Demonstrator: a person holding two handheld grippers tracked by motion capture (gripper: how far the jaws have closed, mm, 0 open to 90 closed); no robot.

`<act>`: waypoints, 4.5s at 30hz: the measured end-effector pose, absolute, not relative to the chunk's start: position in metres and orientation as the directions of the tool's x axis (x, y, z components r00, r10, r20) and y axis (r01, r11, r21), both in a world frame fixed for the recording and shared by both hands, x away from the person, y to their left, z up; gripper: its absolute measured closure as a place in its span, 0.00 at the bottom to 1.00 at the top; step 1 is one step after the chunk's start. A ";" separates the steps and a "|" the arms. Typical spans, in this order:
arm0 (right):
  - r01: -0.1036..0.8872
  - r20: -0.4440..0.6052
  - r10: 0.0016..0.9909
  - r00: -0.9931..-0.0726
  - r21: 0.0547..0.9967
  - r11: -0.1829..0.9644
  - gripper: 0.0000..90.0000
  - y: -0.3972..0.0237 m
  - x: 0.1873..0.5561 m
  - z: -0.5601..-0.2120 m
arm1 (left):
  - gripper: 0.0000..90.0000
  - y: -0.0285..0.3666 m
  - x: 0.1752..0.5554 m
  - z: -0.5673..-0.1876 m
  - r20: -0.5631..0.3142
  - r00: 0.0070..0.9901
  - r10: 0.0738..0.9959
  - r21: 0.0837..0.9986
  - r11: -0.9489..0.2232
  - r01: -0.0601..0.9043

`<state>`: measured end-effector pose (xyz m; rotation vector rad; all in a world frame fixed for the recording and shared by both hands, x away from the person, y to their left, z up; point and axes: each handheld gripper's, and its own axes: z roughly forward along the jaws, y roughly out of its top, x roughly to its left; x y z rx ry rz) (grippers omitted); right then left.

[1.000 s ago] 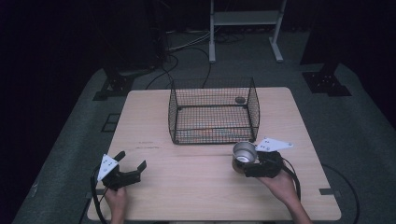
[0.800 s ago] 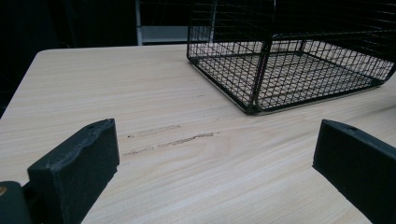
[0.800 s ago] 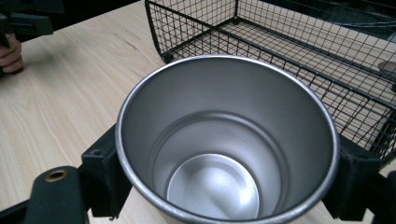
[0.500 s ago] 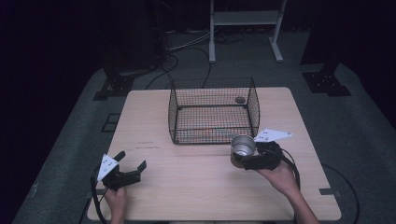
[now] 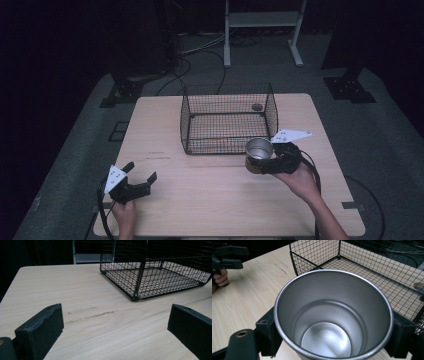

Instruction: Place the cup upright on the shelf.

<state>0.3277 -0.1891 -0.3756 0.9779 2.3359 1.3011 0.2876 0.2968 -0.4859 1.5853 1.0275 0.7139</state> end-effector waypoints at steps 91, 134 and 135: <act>0.429 0.003 0.707 -0.708 0.797 0.426 0.20 -0.109 0.477 -0.288 | 0.00 0.297 0.288 -0.486 -0.068 0.455 0.888 0.965 -0.056 0.255; 0.615 0.065 0.789 -0.611 0.667 0.421 0.19 -0.098 0.544 -0.368 | 0.00 0.297 0.288 -0.486 -0.070 0.456 0.887 0.966 -0.053 0.252; 0.620 0.067 0.791 -0.608 0.663 0.420 0.20 -0.098 0.545 -0.369 | 0.00 0.298 0.288 -0.486 -0.071 0.458 0.886 0.966 -0.053 0.252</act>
